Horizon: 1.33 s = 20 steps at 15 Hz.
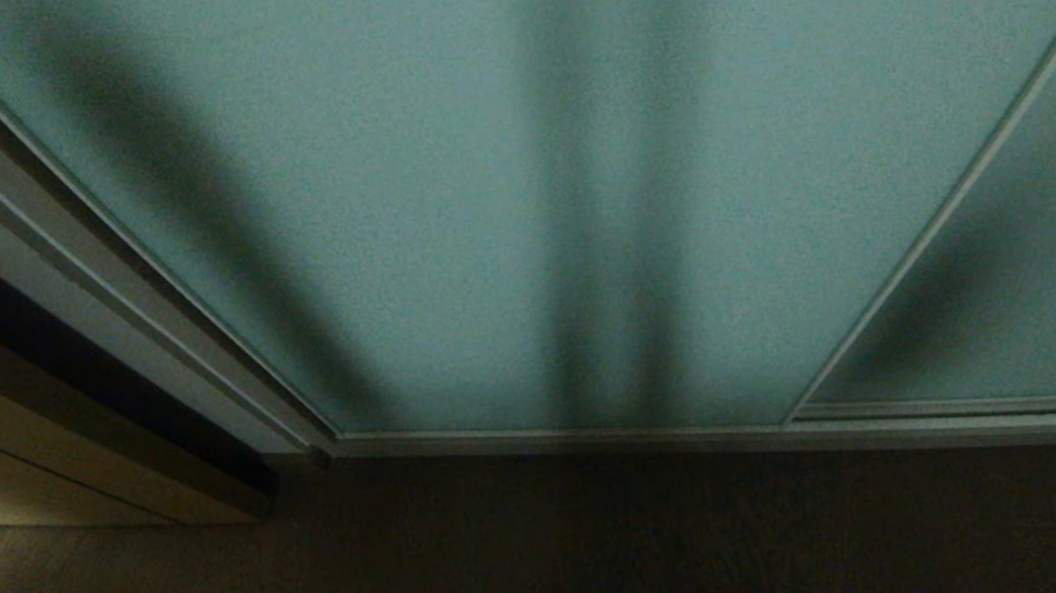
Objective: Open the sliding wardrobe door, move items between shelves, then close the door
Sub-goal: Close the door
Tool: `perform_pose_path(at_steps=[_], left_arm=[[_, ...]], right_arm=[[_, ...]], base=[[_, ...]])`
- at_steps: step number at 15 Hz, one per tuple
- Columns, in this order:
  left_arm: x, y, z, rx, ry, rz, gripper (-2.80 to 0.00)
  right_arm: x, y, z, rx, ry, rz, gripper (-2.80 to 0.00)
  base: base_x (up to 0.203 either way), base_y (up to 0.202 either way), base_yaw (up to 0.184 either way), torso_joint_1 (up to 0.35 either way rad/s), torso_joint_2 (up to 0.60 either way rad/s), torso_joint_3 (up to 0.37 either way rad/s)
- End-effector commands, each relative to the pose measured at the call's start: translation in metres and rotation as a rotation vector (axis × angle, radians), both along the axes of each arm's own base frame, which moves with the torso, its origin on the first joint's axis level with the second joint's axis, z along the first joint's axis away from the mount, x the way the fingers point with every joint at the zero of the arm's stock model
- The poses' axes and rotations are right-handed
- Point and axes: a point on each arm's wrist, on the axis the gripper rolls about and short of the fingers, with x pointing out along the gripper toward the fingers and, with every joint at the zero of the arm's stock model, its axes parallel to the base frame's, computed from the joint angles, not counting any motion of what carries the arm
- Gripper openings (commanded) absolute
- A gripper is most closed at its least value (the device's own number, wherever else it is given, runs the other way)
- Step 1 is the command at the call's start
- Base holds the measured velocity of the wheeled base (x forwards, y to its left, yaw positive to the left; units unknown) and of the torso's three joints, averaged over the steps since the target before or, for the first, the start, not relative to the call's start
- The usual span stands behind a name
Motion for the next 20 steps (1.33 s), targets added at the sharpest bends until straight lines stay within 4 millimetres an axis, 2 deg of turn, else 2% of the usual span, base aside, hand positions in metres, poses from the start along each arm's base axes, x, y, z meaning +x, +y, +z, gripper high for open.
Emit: perform_pose_path(at_steps=[1, 4, 8, 11, 13, 16, 20], left_arm=[[-0.041, -0.003, -0.04, 0.006, 0.007, 0.001, -2.8], [-0.063, -0.004, -0.096, 0.027, 0.106, -0.013, -2.8], [-0.096, -0.007, -0.131, 0.089, 0.083, -0.029, -2.8], [-0.109, -0.009, -0.178, 0.205, 0.182, -0.076, -2.8], [-0.111, -0.009, -0.19, 0.218, 0.194, -0.092, -2.8], [-0.127, -0.009, -0.205, 0.226, 0.119, -0.105, -2.8], [-0.128, -0.008, -0.213, 0.084, 0.17, -0.072, -2.8]], right_arm=[[0.0, 0.0, 0.0, 0.0, -0.001, 0.0, -2.8], [0.0, 0.0, 0.0, 0.0, -0.001, 0.0, -2.8], [0.0, 0.0, 0.0, 0.0, -0.001, 0.0, -2.8], [0.0, 0.0, 0.0, 0.0, -0.001, 0.0, -2.8], [0.0, 0.0, 0.0, 0.0, -0.001, 0.0, -2.8], [0.0, 0.0, 0.0, 0.0, -0.001, 0.0, -2.8], [0.0, 0.0, 0.0, 0.0, -0.001, 0.0, -2.8]], base=[[0.0, 0.0, 0.0, 0.0, 0.0, 0.0], [0.0, 0.0, 0.0, 0.0, 0.0, 0.0], [0.0, 0.0, 0.0, 0.0, 0.0, 0.0], [0.0, 0.0, 0.0, 0.0, 0.0, 0.0], [0.0, 0.0, 0.0, 0.0, 0.0, 0.0], [0.0, 0.0, 0.0, 0.0, 0.0, 0.0], [0.0, 0.0, 0.0, 0.0, 0.0, 0.0]])
